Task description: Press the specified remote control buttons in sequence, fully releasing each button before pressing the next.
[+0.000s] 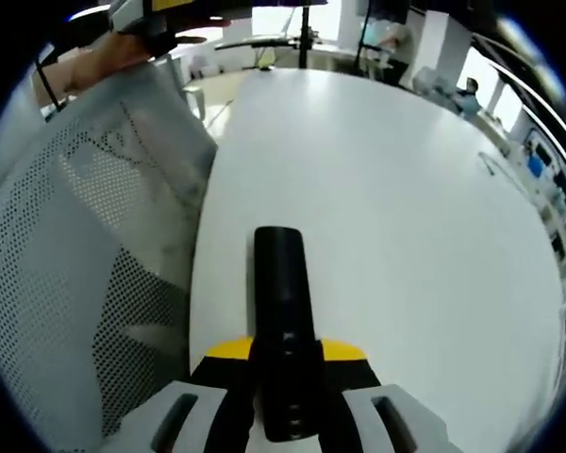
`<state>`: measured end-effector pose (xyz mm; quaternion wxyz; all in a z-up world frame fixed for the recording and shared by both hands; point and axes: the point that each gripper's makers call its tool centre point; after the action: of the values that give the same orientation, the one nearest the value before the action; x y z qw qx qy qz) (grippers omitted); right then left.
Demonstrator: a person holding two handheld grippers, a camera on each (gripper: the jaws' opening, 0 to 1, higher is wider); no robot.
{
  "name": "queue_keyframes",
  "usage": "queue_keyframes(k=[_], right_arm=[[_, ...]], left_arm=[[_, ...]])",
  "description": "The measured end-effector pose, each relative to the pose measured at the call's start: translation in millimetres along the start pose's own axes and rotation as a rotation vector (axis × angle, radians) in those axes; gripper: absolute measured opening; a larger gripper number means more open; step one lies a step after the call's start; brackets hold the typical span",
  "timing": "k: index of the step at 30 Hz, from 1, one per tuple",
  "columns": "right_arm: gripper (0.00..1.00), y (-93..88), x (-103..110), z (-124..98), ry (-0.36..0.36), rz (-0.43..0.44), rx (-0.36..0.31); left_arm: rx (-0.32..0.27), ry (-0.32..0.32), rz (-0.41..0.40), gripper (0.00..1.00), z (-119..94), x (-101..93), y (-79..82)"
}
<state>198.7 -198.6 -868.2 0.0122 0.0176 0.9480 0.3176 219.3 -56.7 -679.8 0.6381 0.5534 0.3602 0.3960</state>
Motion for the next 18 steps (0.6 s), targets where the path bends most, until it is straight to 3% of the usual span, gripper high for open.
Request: queue_keyframes(k=[9, 18], right_arm=[[0.21, 2.2, -7.4, 1.5, 0.003, -0.006, -0.018], [0.21, 4.6, -21.8, 3.3, -0.010, 0.012, -0.032]], left_arm=[[0.039, -0.008, 0.008, 0.99, 0.2, -1.9, -7.4], [0.026, -0.030, -0.016, 0.98, 0.4, -5.6, -5.3]])
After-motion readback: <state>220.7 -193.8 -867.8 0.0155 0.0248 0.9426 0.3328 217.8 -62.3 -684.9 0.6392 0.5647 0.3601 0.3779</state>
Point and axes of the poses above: the point that each gripper's makers call its tool centre point, and the gripper's own axes: z roughly forward along the fingers, x roughly to its left, y roughly out of its top, and after that the axes turned 9 degrees about -x, right-handed
